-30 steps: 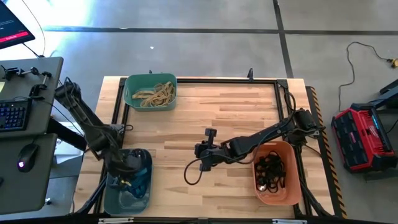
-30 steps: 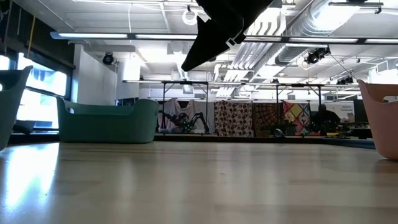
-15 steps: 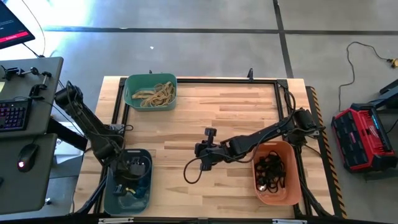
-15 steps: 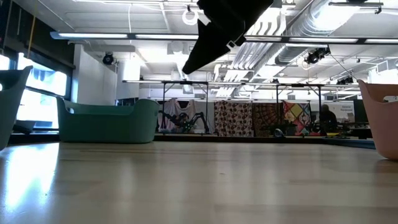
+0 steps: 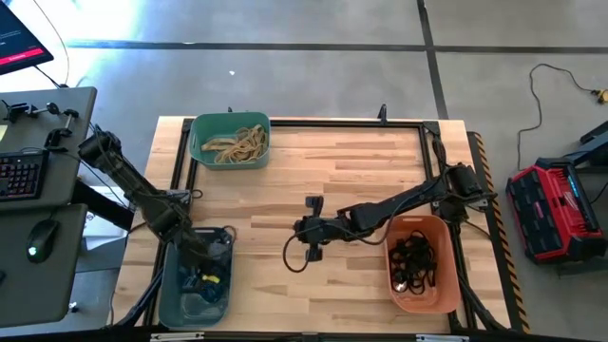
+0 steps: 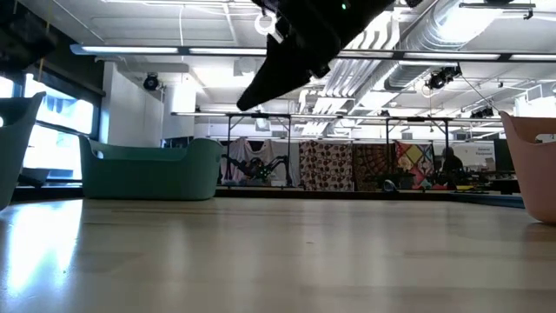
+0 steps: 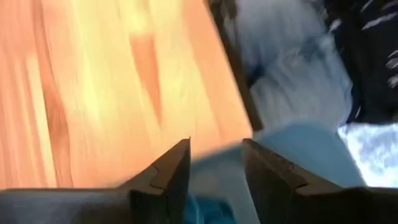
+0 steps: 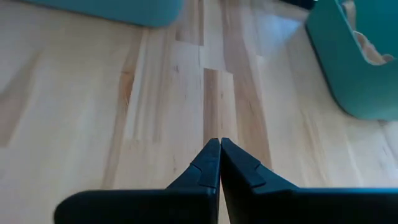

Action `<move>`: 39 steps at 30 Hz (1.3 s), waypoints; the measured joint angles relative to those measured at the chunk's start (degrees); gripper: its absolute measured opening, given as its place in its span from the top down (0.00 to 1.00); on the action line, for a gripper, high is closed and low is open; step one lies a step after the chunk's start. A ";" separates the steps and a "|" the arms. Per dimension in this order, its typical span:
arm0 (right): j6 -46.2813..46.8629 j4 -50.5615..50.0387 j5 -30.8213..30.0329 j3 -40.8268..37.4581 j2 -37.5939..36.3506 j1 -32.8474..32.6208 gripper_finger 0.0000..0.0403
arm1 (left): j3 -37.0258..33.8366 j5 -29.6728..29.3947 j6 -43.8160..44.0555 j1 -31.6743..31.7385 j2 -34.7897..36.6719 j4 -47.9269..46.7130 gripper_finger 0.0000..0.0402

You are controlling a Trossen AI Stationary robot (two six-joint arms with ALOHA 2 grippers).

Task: Sort rubber bands into baskets
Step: Return to Home Position

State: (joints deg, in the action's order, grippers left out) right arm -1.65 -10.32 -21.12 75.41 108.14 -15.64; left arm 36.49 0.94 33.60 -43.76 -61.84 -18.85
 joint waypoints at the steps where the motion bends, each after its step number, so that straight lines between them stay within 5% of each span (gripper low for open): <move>1: -0.32 0.48 0.40 -0.42 0.00 0.28 1.00 | 0.00 0.08 -1.42 0.98 0.30 1.33 0.67; 15: -4.81 15.61 10.70 -11.53 -6.22 5.45 1.00 | -0.09 1.50 -21.19 17.27 1.54 10.91 0.99; 25: -4.85 26.51 13.41 -26.34 -18.01 10.00 1.00 | -0.11 7.33 -30.75 32.46 1.52 20.81 1.00; 39: -5.54 35.15 13.78 -42.71 -32.69 15.03 1.00 | -0.78 8.17 -41.07 45.61 0.18 34.52 1.00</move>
State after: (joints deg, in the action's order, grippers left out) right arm -7.20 24.83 -7.33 32.70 75.44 -0.61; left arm 35.71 9.11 -7.47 1.85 -61.66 15.67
